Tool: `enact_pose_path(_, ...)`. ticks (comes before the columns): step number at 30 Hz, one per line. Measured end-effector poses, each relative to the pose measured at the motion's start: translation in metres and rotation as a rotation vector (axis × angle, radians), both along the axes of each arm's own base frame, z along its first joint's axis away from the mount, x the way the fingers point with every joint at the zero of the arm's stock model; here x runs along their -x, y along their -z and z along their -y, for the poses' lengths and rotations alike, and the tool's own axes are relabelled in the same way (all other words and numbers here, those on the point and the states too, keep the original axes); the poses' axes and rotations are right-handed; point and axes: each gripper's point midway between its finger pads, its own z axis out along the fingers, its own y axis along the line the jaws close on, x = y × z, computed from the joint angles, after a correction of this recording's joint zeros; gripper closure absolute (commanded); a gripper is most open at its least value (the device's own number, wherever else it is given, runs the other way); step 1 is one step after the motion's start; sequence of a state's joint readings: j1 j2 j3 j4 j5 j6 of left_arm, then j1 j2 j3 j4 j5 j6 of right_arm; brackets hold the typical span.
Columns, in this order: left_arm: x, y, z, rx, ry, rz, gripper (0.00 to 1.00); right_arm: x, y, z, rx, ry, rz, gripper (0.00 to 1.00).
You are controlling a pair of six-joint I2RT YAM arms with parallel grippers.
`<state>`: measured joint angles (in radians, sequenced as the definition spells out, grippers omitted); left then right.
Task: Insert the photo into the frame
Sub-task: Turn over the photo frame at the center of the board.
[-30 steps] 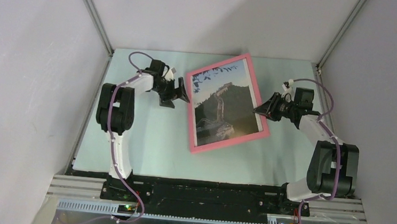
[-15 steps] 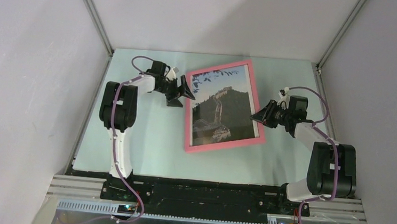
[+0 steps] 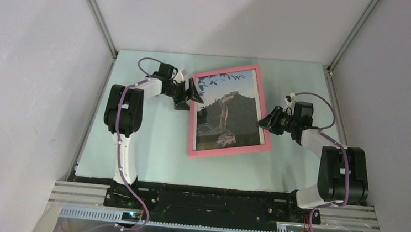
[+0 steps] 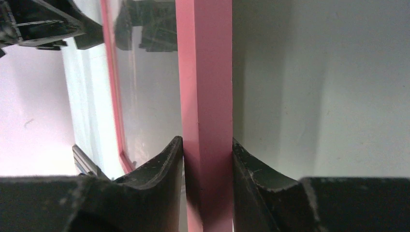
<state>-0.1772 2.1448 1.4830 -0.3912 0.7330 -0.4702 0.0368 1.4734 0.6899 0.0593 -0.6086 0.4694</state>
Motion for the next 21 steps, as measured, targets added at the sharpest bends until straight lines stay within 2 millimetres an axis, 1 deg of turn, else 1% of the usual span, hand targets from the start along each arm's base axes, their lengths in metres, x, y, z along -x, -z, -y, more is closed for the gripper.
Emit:
enact_pose_path(3, 0.000, 0.000, 0.000, -0.007, -0.001, 0.004, 0.06, 0.001, 0.009, 0.000, 0.011, -0.001, -0.017, 0.55)
enact_pose_path(9, 0.000, 0.000, 0.001, -0.019, 0.010, 0.022, 0.06, 0.018, 0.038, 0.003, 0.024, -0.006, -0.091, 0.51)
enact_pose_path(12, 0.001, 0.000, 0.003, -0.024, 0.020, 0.034, 0.06, 0.021, 0.047, 0.005, 0.016, -0.010, -0.119, 0.49)
enact_pose_path(14, 0.001, 0.000, 0.003, -0.028, 0.025, 0.041, 0.06, 0.022, 0.051, 0.004, 0.008, -0.018, -0.128, 0.44)
enact_pose_path(21, 0.002, 0.001, 0.001, -0.046, 0.032, 0.068, 0.06, 0.019, 0.047, -0.001, -0.049, -0.057, -0.121, 0.35)
